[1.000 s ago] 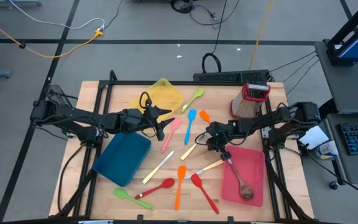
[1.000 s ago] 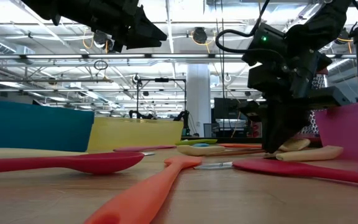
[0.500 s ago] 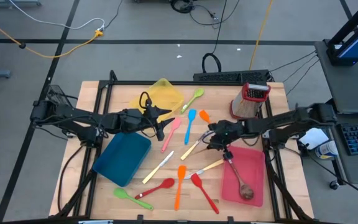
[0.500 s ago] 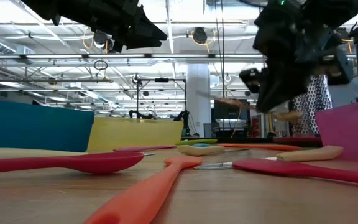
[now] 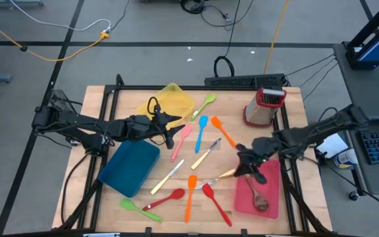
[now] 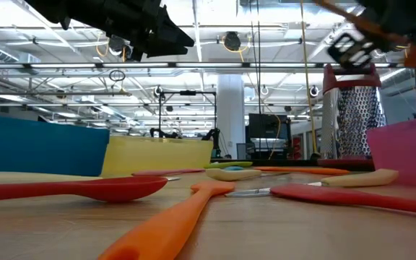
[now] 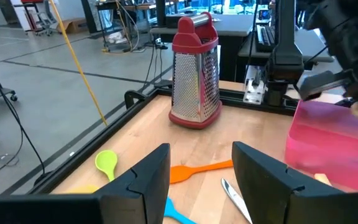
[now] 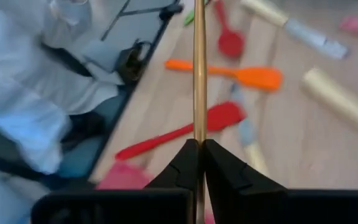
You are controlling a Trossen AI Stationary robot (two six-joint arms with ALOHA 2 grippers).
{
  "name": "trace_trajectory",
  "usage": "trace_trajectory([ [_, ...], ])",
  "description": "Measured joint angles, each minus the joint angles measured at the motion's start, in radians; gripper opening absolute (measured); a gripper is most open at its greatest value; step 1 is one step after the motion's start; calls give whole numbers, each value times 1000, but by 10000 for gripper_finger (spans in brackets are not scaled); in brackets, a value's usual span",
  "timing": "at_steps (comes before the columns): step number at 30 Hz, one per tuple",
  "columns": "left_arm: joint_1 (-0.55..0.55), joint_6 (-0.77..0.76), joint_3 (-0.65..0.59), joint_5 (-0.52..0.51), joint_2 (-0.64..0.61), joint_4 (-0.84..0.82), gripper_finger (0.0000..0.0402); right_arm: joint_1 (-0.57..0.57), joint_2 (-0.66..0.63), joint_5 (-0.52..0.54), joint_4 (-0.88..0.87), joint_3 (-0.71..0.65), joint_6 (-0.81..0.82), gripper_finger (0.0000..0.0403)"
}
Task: Pick & Place Kitchen Items
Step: Put the gold serving spoon into the pink bin
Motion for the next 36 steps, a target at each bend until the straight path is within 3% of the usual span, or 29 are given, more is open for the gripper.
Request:
trace_trajectory([
  [10,0,-11,0,0,0,1,177,226,-129,319,-335,0,593,8],
  [16,0,-11,0,0,0,0,177,306,-129,398,-427,0,858,8],
  [24,0,89,0,0,0,3,177,416,-129,511,-438,0,1082,8],
  [36,2,250,0,0,0,10,177,642,-76,515,-480,0,1601,8],
])
